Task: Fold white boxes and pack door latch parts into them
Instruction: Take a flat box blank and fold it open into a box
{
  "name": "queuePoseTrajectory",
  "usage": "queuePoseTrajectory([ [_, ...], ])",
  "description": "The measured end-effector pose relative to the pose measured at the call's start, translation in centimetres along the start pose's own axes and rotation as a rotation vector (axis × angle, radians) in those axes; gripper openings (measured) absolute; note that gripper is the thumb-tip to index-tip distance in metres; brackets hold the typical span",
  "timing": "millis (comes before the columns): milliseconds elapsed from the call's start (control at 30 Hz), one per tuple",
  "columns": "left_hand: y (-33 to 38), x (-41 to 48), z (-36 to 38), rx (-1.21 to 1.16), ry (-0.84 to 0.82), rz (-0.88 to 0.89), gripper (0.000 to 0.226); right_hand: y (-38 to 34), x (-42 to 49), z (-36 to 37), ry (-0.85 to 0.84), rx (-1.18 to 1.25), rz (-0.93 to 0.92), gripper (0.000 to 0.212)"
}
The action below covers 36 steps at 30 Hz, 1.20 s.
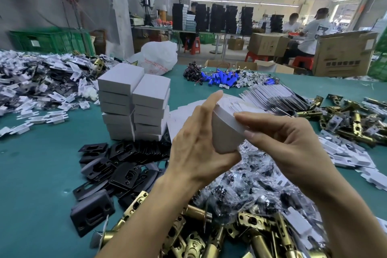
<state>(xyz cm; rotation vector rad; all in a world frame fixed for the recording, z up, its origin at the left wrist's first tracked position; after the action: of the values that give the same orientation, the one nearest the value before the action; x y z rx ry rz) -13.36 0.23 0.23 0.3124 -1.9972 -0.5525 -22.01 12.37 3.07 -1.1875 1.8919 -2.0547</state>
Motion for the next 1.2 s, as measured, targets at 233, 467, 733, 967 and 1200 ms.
queuePoseTrajectory([
  [233,-0.4,0.3,-0.3,-0.169,0.03,-0.07,0.082,-0.4,-0.1,-0.3,0.105,0.128,-0.064,0.03],
  [467,-0.7,0.5,-0.3,-0.226,0.036,-0.099,0.066,-1.1,-0.4,0.7,0.158,0.019,-0.228,0.03],
  [733,0.0,0.6,-0.2,-0.27,0.009,-0.053,0.056,-1.1,-0.6,0.9,0.116,-0.048,-0.301,0.018],
  [967,-0.4,0.8,-0.5,-0.242,0.034,-0.087,0.051,0.3,-0.6,1.4,0.07,0.003,-0.12,0.021],
  [1200,-0.2,0.8,-0.7,-0.204,0.089,0.007,0.061,1.4,-0.5,1.9,0.11,-0.044,-0.11,0.028],
])
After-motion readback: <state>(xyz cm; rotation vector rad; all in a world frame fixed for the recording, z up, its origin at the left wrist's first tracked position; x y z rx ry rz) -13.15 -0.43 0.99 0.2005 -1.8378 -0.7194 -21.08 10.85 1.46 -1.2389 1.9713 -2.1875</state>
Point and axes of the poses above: each hand's wrist, its own x-axis towards the middle knuckle, its own z-axis out of the palm, y = z × x, the point moved 6 cm from there along x, towards the middle knuckle, and after that the axes turned 12 degrees about y, right-handed, at the moved point
